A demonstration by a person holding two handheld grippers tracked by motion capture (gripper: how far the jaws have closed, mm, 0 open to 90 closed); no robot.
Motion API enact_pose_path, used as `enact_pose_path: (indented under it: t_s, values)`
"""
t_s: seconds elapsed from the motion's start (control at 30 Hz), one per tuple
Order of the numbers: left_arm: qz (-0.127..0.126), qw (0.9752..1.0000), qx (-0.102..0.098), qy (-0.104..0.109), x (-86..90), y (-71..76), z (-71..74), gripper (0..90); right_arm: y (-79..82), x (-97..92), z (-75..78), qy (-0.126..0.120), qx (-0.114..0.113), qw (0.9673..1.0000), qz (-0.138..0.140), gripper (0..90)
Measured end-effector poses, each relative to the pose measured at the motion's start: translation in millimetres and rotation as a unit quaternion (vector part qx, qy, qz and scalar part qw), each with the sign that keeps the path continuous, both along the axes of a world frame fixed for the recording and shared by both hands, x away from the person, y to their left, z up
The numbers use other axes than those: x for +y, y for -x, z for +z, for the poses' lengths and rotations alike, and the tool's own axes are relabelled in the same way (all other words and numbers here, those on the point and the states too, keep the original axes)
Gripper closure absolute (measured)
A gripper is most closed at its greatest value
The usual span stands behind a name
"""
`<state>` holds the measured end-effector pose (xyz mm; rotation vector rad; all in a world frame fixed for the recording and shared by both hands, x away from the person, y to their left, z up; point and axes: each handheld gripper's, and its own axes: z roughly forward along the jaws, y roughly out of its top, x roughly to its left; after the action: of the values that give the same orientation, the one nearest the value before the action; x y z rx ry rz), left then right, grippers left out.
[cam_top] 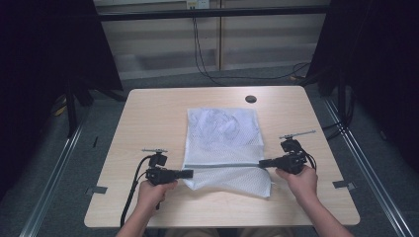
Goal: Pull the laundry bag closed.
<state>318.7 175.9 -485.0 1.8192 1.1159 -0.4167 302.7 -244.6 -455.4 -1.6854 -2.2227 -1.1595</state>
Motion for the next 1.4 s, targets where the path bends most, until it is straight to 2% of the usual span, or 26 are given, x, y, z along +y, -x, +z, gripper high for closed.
enact_pose_path:
  t_s: [0.07,0.1,0.13,0.53,0.8,0.87,0.9,1.0,1.13,1.17,1.4]
  values:
    - [0.0,1.0,-0.001,0.0,-0.2,0.1,0.0,88.8,0.0,-1.2,-0.7,-0.005,-0.002,1.0,0.001,87.1]
    - [0.004,0.9999,0.008,0.006,-1.2,0.8,0.2,88.8,0.2,-1.3,-0.5,-0.001,-0.002,1.0,0.001,87.1]
    - [0.002,1.0,0.004,0.003,-0.9,0.3,0.0,88.8,0.1,-1.8,-0.7,-0.004,-0.001,1.0,0.001,87.1]
    - [-0.006,1.0,0.004,0.002,-1.0,-2.0,-1.3,88.8,3.7,-9.4,-0.3,-0.007,-0.004,0.9999,-0.008,87.1]
    - [-0.003,0.9999,0.01,0.005,-2.7,-2.0,-0.8,88.8,5.3,-10.8,-0.4,-0.007,-0.005,0.9999,-0.008,87.1]
    - [-0.005,1.0,0.004,0.001,-1.0,-2.9,-1.0,88.8,5.7,-12.1,0.0,-0.002,-0.004,0.9999,-0.01,87.1]
    - [-0.005,1.0,0.005,0.001,-1.1,-2.7,-0.9,88.8,5.7,-13.0,-0.1,-0.007,-0.003,0.9999,-0.01,87.1]
    - [-0.002,0.9999,0.012,0.006,-2.4,-1.7,-0.8,88.8,5.9,-14.1,0.3,-0.006,-0.003,0.9999,-0.01,87.1]
    - [-0.003,0.9999,0.01,0.004,-2.0,-1.7,-0.8,88.8,5.8,-14.4,0.1,-0.005,-0.004,0.9999,-0.01,87.1]
    - [-0.006,1.0,0.004,0.0,-1.2,-2.1,-0.9,88.8,5.9,-14.0,0.3,-0.005,-0.003,0.9999,-0.01,87.1]
    - [-0.003,1.0,0.006,0.001,-1.0,-1.5,-0.6,88.8,6.5,-15.9,1.5,-0.002,-0.002,0.9999,-0.012,87.1]
